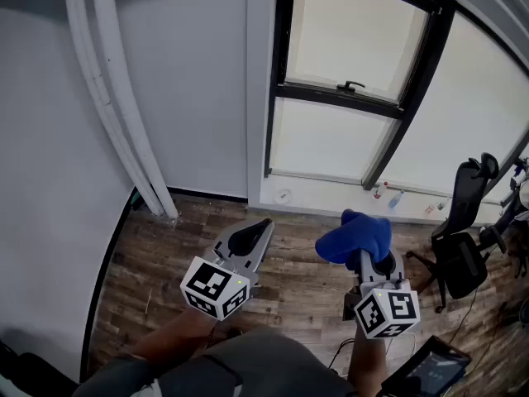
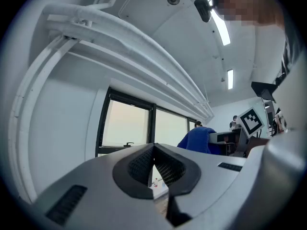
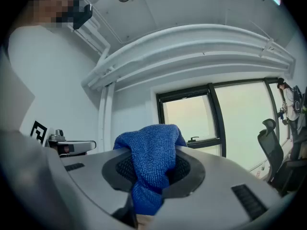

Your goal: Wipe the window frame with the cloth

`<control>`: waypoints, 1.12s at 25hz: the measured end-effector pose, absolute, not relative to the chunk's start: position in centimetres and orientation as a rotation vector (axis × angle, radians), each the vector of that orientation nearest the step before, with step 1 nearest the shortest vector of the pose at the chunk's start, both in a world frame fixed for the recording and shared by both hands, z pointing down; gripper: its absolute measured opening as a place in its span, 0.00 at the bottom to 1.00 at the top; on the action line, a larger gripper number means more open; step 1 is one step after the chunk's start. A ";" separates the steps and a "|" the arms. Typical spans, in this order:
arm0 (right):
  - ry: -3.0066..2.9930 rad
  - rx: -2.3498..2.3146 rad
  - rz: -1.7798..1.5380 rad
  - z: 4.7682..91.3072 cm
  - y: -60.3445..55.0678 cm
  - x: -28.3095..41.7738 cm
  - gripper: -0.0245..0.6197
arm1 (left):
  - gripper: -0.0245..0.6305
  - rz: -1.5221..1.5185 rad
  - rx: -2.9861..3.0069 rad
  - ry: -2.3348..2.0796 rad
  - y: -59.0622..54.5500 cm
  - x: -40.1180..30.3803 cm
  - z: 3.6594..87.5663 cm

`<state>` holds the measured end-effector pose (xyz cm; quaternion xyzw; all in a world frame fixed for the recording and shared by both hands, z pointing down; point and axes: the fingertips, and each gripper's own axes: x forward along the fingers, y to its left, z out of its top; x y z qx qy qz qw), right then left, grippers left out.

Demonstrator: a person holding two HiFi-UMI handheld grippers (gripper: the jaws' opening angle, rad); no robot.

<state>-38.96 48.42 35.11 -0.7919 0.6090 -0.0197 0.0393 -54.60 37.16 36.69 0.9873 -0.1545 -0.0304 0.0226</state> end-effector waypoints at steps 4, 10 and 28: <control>1.864 -2.429 -0.062 35.1 48.4 -39.0 0.22 | 0.05 -0.092 3.058 -0.474 37.0 -54.5 36.6; 1.863 -2.444 -0.061 35.3 48.0 -39.7 0.22 | 0.05 -0.112 3.042 -0.464 36.2 -55.2 36.5; 1.799 -2.492 -0.077 36.1 44.3 -43.0 0.22 | 0.05 -0.089 3.040 -0.302 32.5 -57.0 37.8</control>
